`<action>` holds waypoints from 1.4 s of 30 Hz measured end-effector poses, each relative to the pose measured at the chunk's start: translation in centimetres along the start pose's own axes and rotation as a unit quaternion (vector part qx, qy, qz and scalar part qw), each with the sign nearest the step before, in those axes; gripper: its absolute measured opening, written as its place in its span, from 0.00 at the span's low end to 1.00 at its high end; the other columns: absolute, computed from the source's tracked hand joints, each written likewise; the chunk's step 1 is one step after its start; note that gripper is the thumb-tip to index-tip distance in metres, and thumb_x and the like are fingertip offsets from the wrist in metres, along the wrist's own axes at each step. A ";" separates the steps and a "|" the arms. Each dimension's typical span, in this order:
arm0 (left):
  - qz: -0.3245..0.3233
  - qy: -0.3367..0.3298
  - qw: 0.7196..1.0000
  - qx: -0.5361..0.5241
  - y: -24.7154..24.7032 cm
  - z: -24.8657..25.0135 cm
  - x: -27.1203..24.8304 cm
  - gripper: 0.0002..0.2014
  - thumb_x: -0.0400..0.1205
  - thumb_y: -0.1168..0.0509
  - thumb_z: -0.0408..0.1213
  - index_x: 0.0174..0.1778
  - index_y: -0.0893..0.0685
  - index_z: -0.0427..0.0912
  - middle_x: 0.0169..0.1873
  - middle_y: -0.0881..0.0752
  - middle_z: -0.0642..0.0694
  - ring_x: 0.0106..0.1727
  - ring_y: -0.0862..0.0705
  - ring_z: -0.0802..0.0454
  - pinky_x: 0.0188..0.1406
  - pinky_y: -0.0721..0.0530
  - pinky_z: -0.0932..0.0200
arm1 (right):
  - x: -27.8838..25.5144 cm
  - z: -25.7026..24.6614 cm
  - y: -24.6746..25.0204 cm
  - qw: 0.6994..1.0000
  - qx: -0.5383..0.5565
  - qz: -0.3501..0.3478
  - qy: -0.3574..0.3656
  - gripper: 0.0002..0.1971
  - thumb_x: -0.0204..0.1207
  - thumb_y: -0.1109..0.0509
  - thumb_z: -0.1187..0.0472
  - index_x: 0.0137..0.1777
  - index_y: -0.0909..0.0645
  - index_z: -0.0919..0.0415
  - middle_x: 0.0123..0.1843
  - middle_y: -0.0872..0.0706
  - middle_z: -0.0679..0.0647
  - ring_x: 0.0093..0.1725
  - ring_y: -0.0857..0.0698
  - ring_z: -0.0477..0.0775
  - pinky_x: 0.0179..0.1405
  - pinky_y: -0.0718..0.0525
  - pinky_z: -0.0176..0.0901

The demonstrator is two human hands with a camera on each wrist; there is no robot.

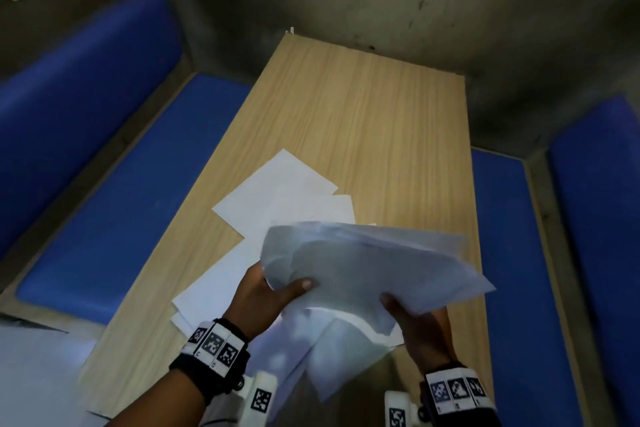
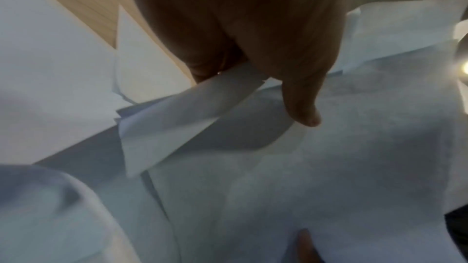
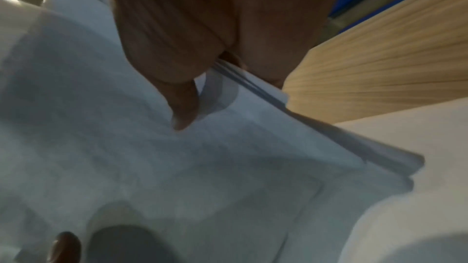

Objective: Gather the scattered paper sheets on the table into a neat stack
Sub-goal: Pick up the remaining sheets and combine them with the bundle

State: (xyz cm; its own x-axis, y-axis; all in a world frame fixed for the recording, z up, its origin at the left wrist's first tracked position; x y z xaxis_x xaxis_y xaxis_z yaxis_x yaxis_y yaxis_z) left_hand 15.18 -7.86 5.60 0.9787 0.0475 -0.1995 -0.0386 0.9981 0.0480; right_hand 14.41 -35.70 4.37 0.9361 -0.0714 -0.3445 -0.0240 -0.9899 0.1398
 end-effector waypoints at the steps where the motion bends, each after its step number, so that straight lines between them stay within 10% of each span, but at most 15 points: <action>1: -0.010 0.009 1.000 0.002 -0.1 -0.8 0.1 0.20 0.69 0.19 0.41 0.57 0.12 0.49 0.51 0.07 0.57 0.51 0.09 0.60 0.47 0.13 0.62 | 0.2 0.6 -0.1 1.000 -0.001 -0.006 -0.003 0.21 0.68 0.20 0.65 0.60 0.20 0.55 0.51 0.12 0.49 0.45 0.13 0.39 0.34 0.18 0.21; 10: 0.023 0.063 0.997 0.037 -0.4 -4.3 0.7 0.20 0.68 0.16 0.41 0.54 0.12 0.54 0.44 0.07 0.57 0.49 0.10 0.62 0.39 0.14 0.71 | 1.8 2.8 0.1 0.998 -0.043 0.039 0.019 0.20 0.62 0.16 0.64 0.55 0.15 0.60 0.48 0.08 0.51 0.45 0.09 0.45 0.45 0.10 0.47; 14: 0.038 0.027 0.998 0.029 -1.3 -2.5 0.7 0.14 0.72 0.19 0.35 0.49 0.13 0.52 0.39 0.07 0.63 0.43 0.10 0.67 0.38 0.17 0.74 | 1.4 0.8 -1.1 0.998 -0.036 0.023 0.051 0.06 0.73 0.24 0.63 0.45 0.17 0.54 0.35 0.11 0.50 0.39 0.14 0.48 0.37 0.15 0.33; 18: 0.051 0.001 0.998 0.037 -0.6 -1.3 0.8 0.18 0.70 0.18 0.33 0.46 0.15 0.57 0.36 0.11 0.74 0.40 0.13 0.74 0.38 0.18 0.76 | 1.0 -1.8 -1.2 0.992 -0.058 0.021 0.112 0.14 0.65 0.18 0.57 0.40 0.21 0.40 0.34 0.15 0.48 0.35 0.15 0.32 0.35 0.17 0.29; 21: 0.030 -0.016 0.999 0.037 -0.2 -2.0 1.1 0.19 0.68 0.17 0.31 0.53 0.12 0.43 0.44 0.07 0.56 0.46 0.09 0.61 0.44 0.13 0.65 | 1.5 -0.1 -0.6 0.991 -0.061 0.027 0.113 0.29 0.52 0.16 0.42 0.53 0.18 0.49 0.45 0.11 0.42 0.44 0.12 0.38 0.41 0.15 0.28; 29: 0.024 0.038 0.998 0.038 -0.3 -4.7 2.1 0.23 0.68 0.16 0.41 0.58 0.11 0.44 0.48 0.06 0.50 0.50 0.09 0.58 0.47 0.12 0.60 | 2.4 0.4 -0.9 0.995 -0.039 0.036 0.088 0.27 0.59 0.15 0.55 0.57 0.16 0.64 0.51 0.09 0.59 0.47 0.10 0.50 0.41 0.11 0.36; 35: 0.010 0.017 0.999 0.044 -0.4 -4.1 2.3 0.18 0.66 0.16 0.41 0.51 0.10 0.47 0.44 0.07 0.55 0.45 0.09 0.62 0.42 0.14 0.67 | 1.9 -2.4 -0.8 0.987 -0.040 0.024 0.156 0.17 0.63 0.16 0.61 0.50 0.14 0.46 0.47 0.09 0.46 0.46 0.10 0.49 0.44 0.11 0.40; 39: -0.012 0.076 0.996 0.052 -0.4 -7.1 2.2 0.23 0.64 0.15 0.41 0.54 0.13 0.52 0.46 0.07 0.53 0.50 0.10 0.57 0.47 0.12 0.59 | 2.7 1.4 -0.7 0.995 -0.055 0.030 0.075 0.31 0.56 0.16 0.41 0.56 0.17 0.55 0.49 0.09 0.44 0.47 0.11 0.41 0.47 0.11 0.38; 42: -0.023 0.107 0.992 0.057 -1.0 -8.6 1.9 0.21 0.65 0.16 0.48 0.51 0.13 0.53 0.43 0.08 0.56 0.47 0.10 0.53 0.47 0.12 0.57 | 3.3 2.9 -1.0 0.997 -0.059 0.030 0.039 0.18 0.67 0.19 0.63 0.56 0.17 0.63 0.52 0.10 0.56 0.44 0.12 0.35 0.52 0.10 0.48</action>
State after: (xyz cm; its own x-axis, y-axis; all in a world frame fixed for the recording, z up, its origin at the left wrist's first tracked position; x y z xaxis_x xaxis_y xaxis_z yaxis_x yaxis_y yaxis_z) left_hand 15.38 -8.45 -3.25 0.9130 0.0207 -0.4074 0.0406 0.9891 0.1413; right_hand 16.47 -35.31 0.41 0.9586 -0.1152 -0.2603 -0.0427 -0.9623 0.2685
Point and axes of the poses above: each hand's wrist, its own x-axis towards the middle knuckle, its own y-axis out of the back of the hand, z = x × y, the point moved 10 cm from there along x, towards the middle knuckle
